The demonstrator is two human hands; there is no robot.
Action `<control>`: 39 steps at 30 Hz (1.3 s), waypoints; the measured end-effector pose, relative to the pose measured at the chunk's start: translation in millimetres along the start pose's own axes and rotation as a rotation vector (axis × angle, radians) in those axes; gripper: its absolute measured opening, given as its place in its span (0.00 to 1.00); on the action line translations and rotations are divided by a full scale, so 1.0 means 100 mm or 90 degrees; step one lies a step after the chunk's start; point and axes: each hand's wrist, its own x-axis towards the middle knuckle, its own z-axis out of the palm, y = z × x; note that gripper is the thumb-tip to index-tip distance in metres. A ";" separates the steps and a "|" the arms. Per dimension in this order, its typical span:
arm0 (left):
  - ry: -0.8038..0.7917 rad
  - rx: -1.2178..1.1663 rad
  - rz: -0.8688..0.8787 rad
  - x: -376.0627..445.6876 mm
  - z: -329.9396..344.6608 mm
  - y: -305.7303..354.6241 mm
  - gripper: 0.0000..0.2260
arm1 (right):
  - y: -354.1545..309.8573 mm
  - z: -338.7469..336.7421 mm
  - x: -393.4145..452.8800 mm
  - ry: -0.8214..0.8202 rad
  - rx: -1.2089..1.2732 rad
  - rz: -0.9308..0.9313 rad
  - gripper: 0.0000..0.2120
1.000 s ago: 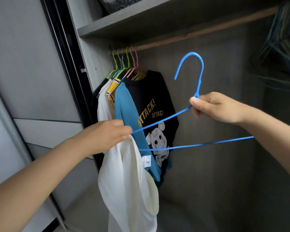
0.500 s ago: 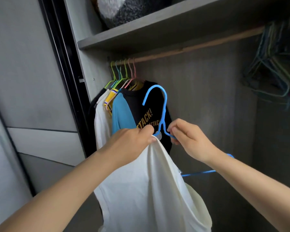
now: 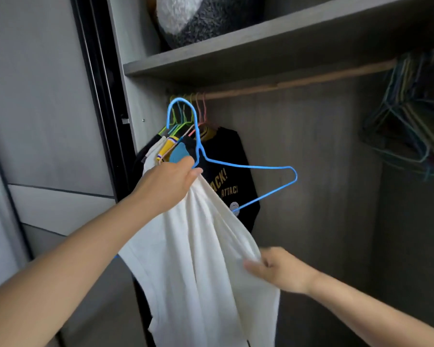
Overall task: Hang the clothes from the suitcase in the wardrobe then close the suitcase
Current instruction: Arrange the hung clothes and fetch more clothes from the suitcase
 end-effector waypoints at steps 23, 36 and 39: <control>-0.248 -0.388 0.159 -0.21 -0.10 0.00 0.28 | -0.28 -1.04 -0.11 -0.058 0.247 -0.109 0.03; -0.007 -0.341 0.071 -0.12 -0.05 -0.07 0.20 | -0.18 -0.94 -0.26 0.178 -0.356 0.013 0.22; -0.011 -0.316 0.101 -0.09 0.02 -0.04 0.17 | -0.24 -0.93 -0.17 0.165 -0.338 0.024 0.23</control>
